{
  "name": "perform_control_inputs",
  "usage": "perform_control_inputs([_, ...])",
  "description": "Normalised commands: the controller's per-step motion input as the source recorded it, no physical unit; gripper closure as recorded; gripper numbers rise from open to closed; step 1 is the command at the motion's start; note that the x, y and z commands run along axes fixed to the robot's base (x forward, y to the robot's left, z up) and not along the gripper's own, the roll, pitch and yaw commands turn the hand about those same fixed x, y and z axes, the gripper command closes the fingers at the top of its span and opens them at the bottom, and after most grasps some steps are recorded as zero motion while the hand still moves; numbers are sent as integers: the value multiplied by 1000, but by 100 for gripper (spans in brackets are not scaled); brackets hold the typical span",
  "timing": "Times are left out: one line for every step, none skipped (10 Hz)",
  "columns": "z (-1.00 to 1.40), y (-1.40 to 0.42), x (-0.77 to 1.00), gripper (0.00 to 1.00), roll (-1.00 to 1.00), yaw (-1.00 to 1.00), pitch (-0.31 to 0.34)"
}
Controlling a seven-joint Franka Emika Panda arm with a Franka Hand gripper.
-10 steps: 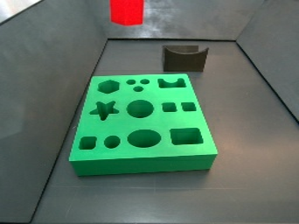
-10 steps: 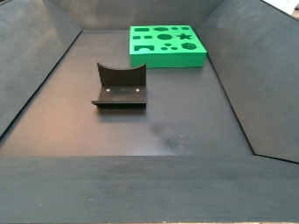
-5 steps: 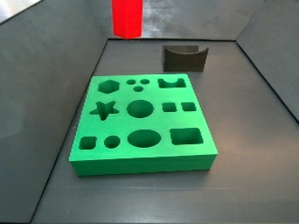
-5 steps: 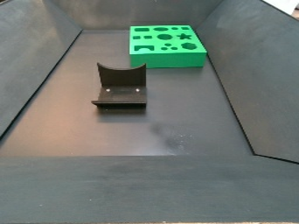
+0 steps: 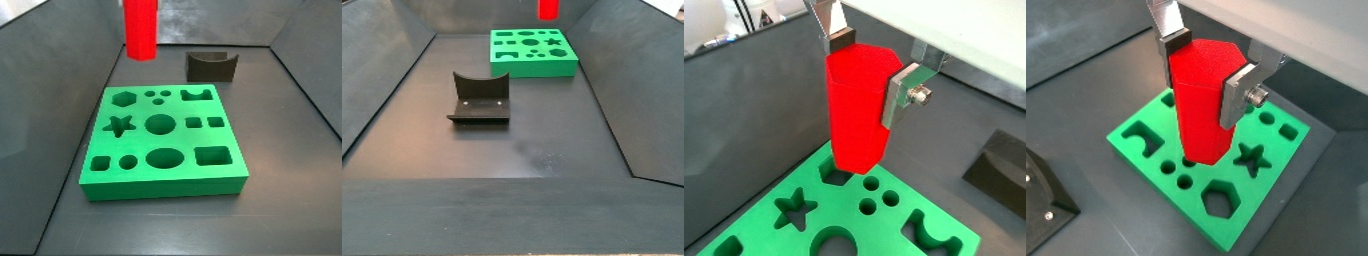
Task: Pick up the hexagon object. Move up. Move to above the board. Insert the hexagon object.
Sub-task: Insert the hexagon object.
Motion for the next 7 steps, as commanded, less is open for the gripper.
perform_control_inputs([-483, 120, -234, 100, -10, 0, -163])
perform_control_inputs([-489, 40, -200, 100, 0, 0, -159])
perform_control_inputs([-326, 29, -126, 100, 0, 0, -139])
perform_control_inputs([-306, 34, -226, 100, 3, 0, -120])
perform_control_inputs([-386, 0, -149, 100, 60, 0, -126])
perform_control_inputs([-457, 0, -154, 100, 67, 0, -121])
perform_control_inputs([-406, 0, -137, 100, 64, 6, -124])
